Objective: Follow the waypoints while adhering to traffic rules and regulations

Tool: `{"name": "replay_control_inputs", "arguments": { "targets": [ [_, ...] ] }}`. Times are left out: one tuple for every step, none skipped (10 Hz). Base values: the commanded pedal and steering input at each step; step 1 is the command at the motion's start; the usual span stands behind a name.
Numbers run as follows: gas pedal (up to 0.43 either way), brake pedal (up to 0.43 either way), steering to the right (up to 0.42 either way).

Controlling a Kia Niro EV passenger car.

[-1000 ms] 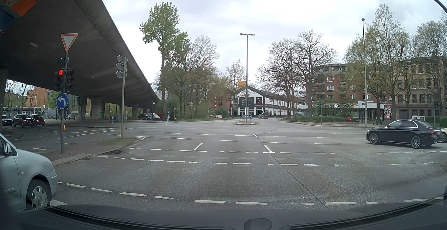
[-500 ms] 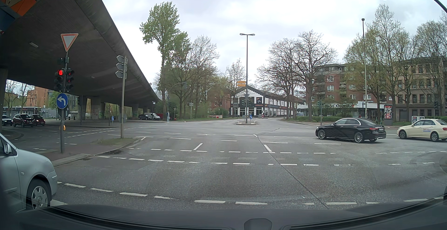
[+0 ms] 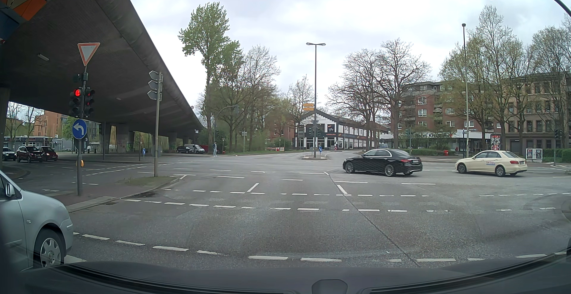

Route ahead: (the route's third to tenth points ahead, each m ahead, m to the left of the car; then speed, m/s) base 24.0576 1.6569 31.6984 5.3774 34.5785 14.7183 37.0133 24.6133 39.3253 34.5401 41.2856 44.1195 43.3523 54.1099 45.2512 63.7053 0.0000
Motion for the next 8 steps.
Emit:
{"name": "replay_control_inputs", "arguments": {
  "targets": [
    [0.000, 0.280, -0.011],
    [0.000, 0.280, -0.011],
    [0.000, 0.280, -0.011],
    [0.000, 0.280, -0.011],
    [0.000, 0.280, -0.011],
    [0.000, 0.280, -0.011],
    [0.000, 0.280, -0.011],
    [0.000, 0.287, -0.011]
  ]
}}
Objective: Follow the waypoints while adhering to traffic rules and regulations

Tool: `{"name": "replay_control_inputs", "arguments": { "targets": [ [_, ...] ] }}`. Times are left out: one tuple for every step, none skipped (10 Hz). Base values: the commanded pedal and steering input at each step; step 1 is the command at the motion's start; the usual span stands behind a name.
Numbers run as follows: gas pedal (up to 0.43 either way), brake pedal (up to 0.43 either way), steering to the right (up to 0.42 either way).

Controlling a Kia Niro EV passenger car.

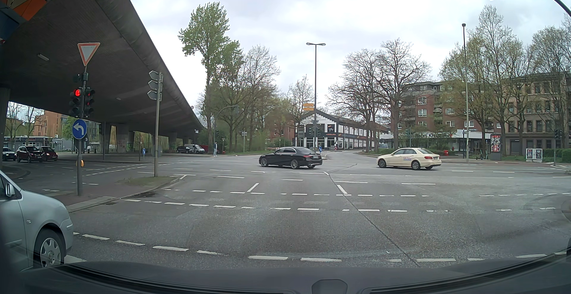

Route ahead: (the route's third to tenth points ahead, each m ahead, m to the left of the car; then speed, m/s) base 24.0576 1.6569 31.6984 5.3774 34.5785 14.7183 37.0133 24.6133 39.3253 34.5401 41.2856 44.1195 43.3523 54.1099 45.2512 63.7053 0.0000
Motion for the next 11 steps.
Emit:
{"name": "replay_control_inputs", "arguments": {
  "targets": [
    [0.000, 0.280, -0.011],
    [0.000, 0.280, -0.011],
    [0.000, 0.280, -0.011],
    [0.000, 0.280, -0.011],
    [0.000, 0.280, -0.011],
    [0.000, 0.280, -0.011],
    [0.000, 0.280, -0.011],
    [0.000, 0.280, -0.011],
    [0.000, 0.280, -0.011],
    [0.000, 0.280, -0.011],
    [0.000, 0.280, -0.011]
  ]
}}
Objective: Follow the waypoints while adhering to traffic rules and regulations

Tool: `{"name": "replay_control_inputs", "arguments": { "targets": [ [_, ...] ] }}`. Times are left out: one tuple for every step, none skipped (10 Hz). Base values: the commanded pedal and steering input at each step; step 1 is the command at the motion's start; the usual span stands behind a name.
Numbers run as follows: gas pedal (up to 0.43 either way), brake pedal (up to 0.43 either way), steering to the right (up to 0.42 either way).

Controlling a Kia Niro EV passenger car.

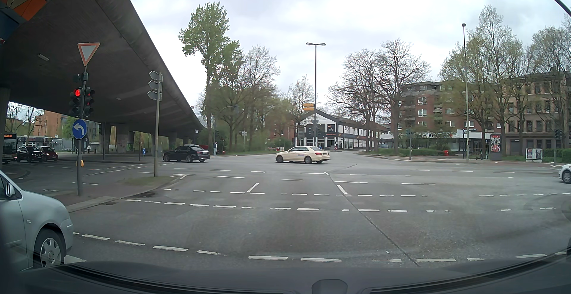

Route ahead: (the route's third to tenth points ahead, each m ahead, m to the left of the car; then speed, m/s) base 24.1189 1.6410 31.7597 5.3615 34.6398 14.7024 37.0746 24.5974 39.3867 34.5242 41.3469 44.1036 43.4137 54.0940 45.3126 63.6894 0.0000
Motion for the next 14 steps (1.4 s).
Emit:
{"name": "replay_control_inputs", "arguments": {
  "targets": [
    [0.000, 0.280, -0.011],
    [0.000, 0.280, -0.011],
    [0.000, 0.280, -0.011],
    [0.000, 0.280, -0.011],
    [0.000, 0.280, -0.011],
    [0.000, 0.280, -0.011],
    [0.000, 0.280, -0.011],
    [0.000, 0.280, -0.011],
    [0.000, 0.280, -0.011],
    [0.000, 0.280, -0.011],
    [0.000, 0.280, -0.011],
    [0.000, 0.280, -0.011],
    [0.000, 0.280, -0.011],
    [0.000, 0.280, -0.011]
  ]
}}
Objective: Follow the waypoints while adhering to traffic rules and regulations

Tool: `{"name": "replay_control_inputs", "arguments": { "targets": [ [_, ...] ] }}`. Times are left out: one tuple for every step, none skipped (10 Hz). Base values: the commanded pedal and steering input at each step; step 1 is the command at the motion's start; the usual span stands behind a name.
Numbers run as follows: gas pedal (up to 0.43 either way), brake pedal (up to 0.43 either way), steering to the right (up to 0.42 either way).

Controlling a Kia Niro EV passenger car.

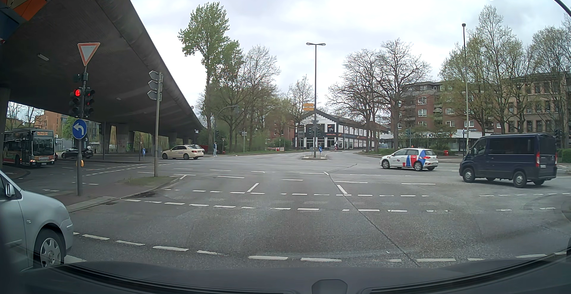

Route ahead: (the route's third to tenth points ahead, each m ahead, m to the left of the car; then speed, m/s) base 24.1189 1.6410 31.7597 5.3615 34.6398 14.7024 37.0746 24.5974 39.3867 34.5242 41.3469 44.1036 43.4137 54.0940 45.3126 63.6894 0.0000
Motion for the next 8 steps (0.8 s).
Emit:
{"name": "replay_control_inputs", "arguments": {
  "targets": [
    [0.000, 0.280, -0.011],
    [0.000, 0.280, -0.011],
    [0.000, 0.280, -0.011],
    [0.000, 0.280, -0.011],
    [0.000, 0.280, -0.011],
    [0.000, 0.280, -0.011],
    [0.000, 0.280, -0.011],
    [0.000, 0.280, -0.011]
  ]
}}
